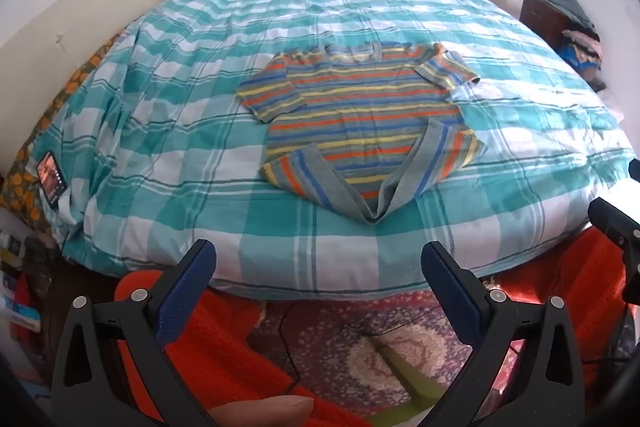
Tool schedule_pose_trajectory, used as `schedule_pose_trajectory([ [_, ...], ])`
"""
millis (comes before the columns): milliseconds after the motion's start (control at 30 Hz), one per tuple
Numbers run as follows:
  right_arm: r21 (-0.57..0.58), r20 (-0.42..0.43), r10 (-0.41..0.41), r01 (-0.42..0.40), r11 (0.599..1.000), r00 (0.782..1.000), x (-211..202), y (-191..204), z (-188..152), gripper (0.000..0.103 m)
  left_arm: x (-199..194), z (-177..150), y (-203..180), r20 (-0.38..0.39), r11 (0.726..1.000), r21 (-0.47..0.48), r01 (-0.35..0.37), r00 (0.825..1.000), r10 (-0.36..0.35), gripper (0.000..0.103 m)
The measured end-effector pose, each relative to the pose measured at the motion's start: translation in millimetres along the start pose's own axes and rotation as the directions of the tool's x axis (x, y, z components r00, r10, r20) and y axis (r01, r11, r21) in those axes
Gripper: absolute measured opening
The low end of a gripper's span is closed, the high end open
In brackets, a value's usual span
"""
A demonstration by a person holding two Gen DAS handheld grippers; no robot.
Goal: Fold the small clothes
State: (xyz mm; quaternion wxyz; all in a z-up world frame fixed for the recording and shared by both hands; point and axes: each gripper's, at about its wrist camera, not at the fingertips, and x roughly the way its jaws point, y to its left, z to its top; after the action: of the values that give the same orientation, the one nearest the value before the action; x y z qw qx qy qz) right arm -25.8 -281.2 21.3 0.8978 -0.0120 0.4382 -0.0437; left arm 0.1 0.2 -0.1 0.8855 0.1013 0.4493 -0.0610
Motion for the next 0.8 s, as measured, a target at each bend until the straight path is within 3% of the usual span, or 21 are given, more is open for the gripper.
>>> schedule_pose_trajectory([
  [533, -0.057, -0.016, -0.013, 0.012, 0.998, 1.000, -2, 26, 7, 0.103, 3, -5, -9, -0.019, 1.000, 0.014, 0.015, 1.000, -0.015, 0.102],
  [800, -0.063, -0.022, 0.004, -0.006, 0.998, 1.000, 5, 18, 1, 0.103, 2, -8, -14, -0.022, 1.000, 0.021, 0.018, 1.000, -0.017, 0.102],
])
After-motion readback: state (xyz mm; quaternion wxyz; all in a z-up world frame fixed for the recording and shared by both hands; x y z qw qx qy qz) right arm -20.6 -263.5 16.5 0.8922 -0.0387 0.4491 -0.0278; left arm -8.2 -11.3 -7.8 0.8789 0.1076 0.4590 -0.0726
